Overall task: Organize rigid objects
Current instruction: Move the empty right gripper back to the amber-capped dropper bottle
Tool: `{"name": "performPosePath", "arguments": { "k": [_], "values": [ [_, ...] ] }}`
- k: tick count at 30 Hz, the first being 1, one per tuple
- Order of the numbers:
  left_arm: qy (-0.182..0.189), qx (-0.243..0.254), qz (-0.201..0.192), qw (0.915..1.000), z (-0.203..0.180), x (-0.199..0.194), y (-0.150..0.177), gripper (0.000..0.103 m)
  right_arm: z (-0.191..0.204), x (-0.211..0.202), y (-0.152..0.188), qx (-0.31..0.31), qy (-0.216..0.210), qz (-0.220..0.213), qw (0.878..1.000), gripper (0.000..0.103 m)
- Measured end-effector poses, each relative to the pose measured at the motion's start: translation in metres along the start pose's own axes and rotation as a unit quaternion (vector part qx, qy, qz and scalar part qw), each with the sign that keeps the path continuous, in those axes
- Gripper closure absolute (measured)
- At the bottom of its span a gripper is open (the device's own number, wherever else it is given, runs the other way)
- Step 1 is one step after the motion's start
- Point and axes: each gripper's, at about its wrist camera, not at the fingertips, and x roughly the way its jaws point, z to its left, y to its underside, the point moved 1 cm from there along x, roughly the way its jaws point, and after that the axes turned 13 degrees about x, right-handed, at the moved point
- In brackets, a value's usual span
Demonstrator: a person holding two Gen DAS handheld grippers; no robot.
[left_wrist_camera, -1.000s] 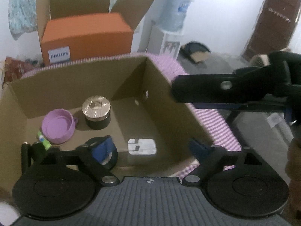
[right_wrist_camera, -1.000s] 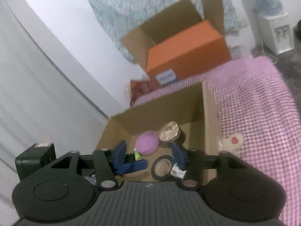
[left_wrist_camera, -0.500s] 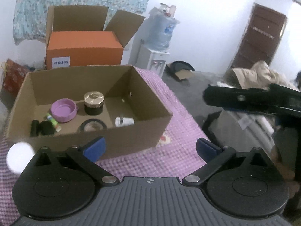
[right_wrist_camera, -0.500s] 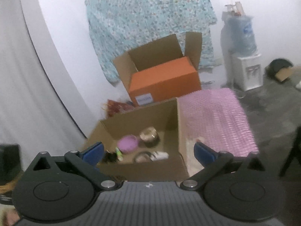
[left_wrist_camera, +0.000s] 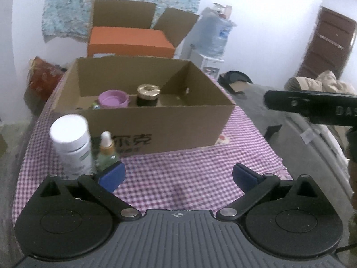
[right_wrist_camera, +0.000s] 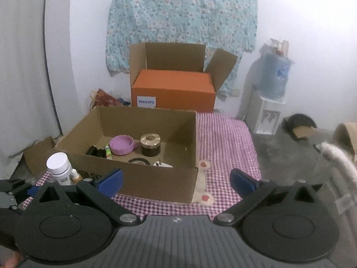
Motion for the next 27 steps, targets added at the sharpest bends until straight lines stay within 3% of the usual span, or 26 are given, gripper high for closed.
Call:
{"name": "performPosePath", "arguments": {
  "k": [7, 13, 17, 20, 23, 27],
  "values": [
    [-0.023, -0.027, 0.004, 0.9994, 0.022, -0.01, 0.013, 0.0, 0.007, -0.004, 0.006, 0.008, -0.024, 0.006, 1.0, 0.0],
    [-0.025, -0.033, -0.026, 0.9988, 0.038, -0.013, 0.021, 0.0, 0.023, 0.006, 0.011, 0.024, -0.094, 0.027, 0.995, 0.0],
    [-0.065, -0.008, -0.028, 0.9975, 0.041, -0.003, 0.022, 0.0, 0.036, 0.02, 0.015, 0.047, -0.157, 0.047, 0.985, 0.0],
    [-0.093, 0.016, -0.03, 0.9951, 0.038, 0.007, 0.023, 0.002, 0.05, 0.037, 0.019, 0.042, -0.169, 0.061, 0.983, 0.0],
    [-0.099, 0.028, -0.029, 0.9943, 0.038, 0.015, 0.023, 0.01, 0.066, 0.056, 0.024, 0.017, -0.173, 0.066, 0.983, 0.006],
    [-0.095, 0.025, -0.016, 0.995, 0.04, 0.024, 0.02, 0.034, 0.083, 0.084, 0.029, -0.005, -0.178, 0.091, 0.98, 0.023]
  ]
}}
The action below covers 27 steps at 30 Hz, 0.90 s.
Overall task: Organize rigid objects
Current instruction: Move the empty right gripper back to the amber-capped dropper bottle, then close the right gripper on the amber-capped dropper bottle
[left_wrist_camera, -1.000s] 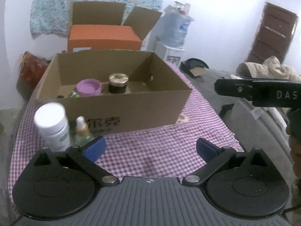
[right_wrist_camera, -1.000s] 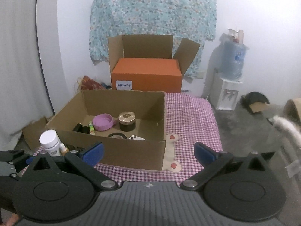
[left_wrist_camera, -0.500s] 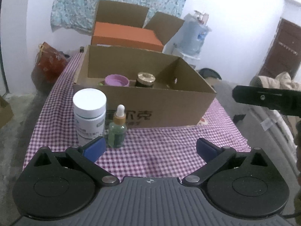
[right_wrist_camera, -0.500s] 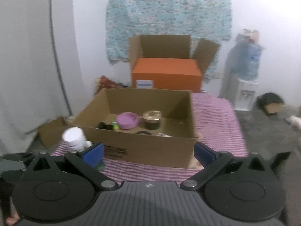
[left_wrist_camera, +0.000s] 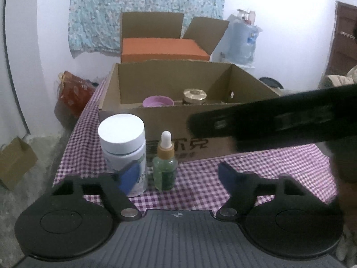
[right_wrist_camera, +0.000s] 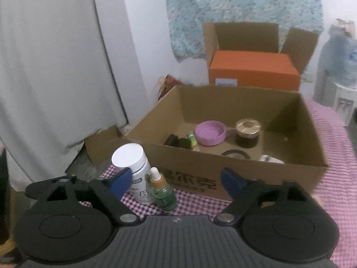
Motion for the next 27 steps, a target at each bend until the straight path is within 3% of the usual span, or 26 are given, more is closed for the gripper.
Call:
{"name": "performPosePath", "arguments": {
  "k": [2, 4, 9, 16, 27],
  "values": [
    [0.0, 0.0, 0.009, 1.0, 0.001, 0.005, -0.001, 0.038, 0.001, 0.013, -0.002, -0.005, -0.002, 0.012, 1.0, 0.034],
    [-0.003, 0.0, 0.016, 0.9999, 0.002, 0.007, -0.002, 0.043, 0.004, 0.023, -0.003, -0.009, -0.008, 0.024, 1.0, 0.037],
    [-0.005, -0.008, 0.026, 0.9996, 0.007, 0.011, -0.001, 0.046, 0.01, 0.042, -0.005, -0.02, -0.029, 0.047, 0.998, 0.045],
    [-0.005, -0.008, 0.032, 0.9994, 0.01, 0.011, 0.001, 0.048, 0.014, 0.058, -0.006, -0.027, -0.039, 0.063, 0.997, 0.072],
    [-0.006, 0.0, 0.034, 0.9994, 0.005, 0.012, 0.001, 0.049, 0.005, 0.063, -0.005, -0.006, -0.053, 0.081, 0.995, 0.082]
  ]
}}
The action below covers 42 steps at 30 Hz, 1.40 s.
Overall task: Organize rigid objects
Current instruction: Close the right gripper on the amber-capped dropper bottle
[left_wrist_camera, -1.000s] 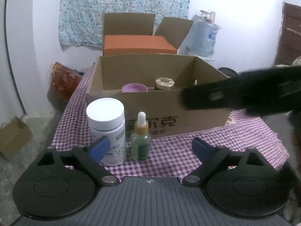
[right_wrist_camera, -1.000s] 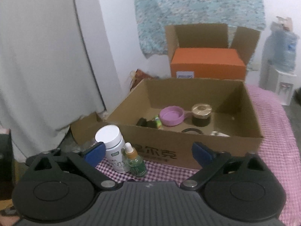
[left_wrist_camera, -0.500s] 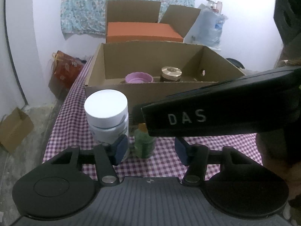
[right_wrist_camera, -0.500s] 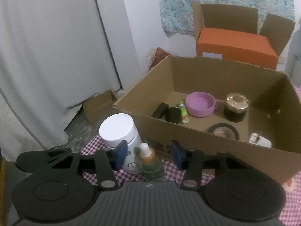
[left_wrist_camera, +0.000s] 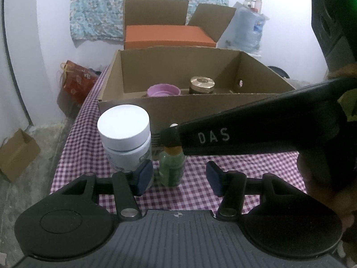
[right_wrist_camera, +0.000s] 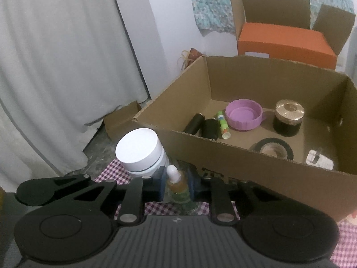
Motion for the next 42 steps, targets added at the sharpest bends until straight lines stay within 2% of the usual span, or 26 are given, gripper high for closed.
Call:
{"name": "performPosePath", "arguments": {
  "k": [5, 14, 23, 26, 31, 42],
  "values": [
    [-0.01, 0.012, -0.005, 0.9999, -0.002, 0.001, 0.001, 0.049, -0.001, -0.001, 0.0, -0.002, -0.001, -0.002, 1.0, 0.084],
    [-0.028, 0.068, -0.007, 0.9972, -0.016, 0.011, 0.0, 0.049, -0.015, -0.012, 0.005, 0.018, -0.011, -0.002, 1.0, 0.085],
    [-0.046, 0.122, 0.009, 0.9913, -0.029, 0.032, -0.002, 0.051, -0.032, -0.013, 0.012, 0.048, -0.017, 0.014, 0.999, 0.085],
    [-0.042, 0.126, 0.019, 0.991, -0.029, 0.039, 0.0, 0.054, -0.039, -0.013, 0.014, 0.062, -0.023, 0.017, 0.998, 0.085],
    [-0.046, 0.12, 0.03, 0.9912, -0.026, 0.045, 0.004, 0.067, -0.044, -0.016, 0.01, 0.076, -0.041, 0.016, 0.996, 0.085],
    [-0.029, 0.111, 0.012, 0.9933, -0.025, 0.039, 0.008, 0.069, -0.044, -0.03, 0.006, 0.069, -0.068, 0.023, 0.995, 0.082]
  ]
}}
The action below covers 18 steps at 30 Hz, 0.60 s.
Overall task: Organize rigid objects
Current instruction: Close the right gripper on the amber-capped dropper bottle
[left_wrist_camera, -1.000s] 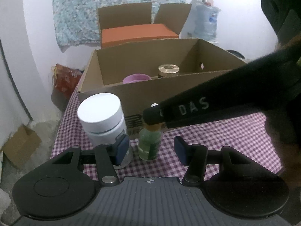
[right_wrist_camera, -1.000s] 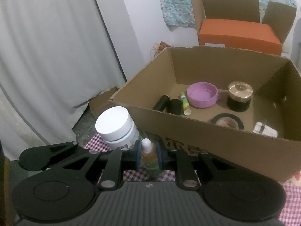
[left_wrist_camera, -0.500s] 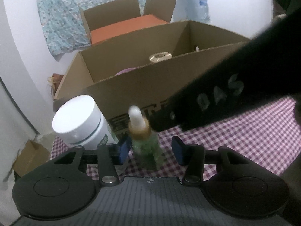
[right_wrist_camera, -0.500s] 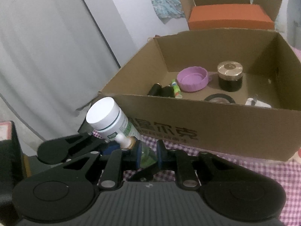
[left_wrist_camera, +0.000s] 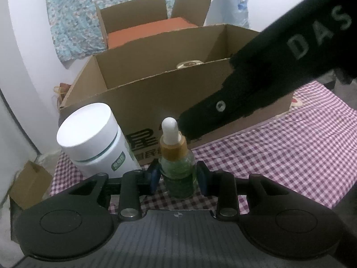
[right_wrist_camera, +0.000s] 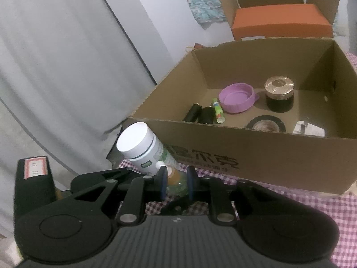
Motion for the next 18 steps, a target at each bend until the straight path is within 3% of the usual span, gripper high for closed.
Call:
{"name": "performPosePath", "arguments": {
  "k": [9, 13, 18],
  "values": [
    [0.004, 0.014, 0.0, 0.9999, -0.001, 0.004, 0.005, 0.068, 0.007, 0.001, -0.002, -0.017, -0.008, 0.008, 1.0, 0.08],
    [0.005, 0.015, -0.003, 0.9999, 0.0, 0.006, 0.007, 0.068, 0.012, 0.009, -0.004, -0.017, -0.012, 0.01, 1.0, 0.047],
    [0.009, 0.008, -0.014, 0.9998, 0.003, 0.009, 0.01, 0.07, 0.018, 0.016, -0.006, -0.025, -0.016, 0.009, 1.0, 0.048]
  ]
}}
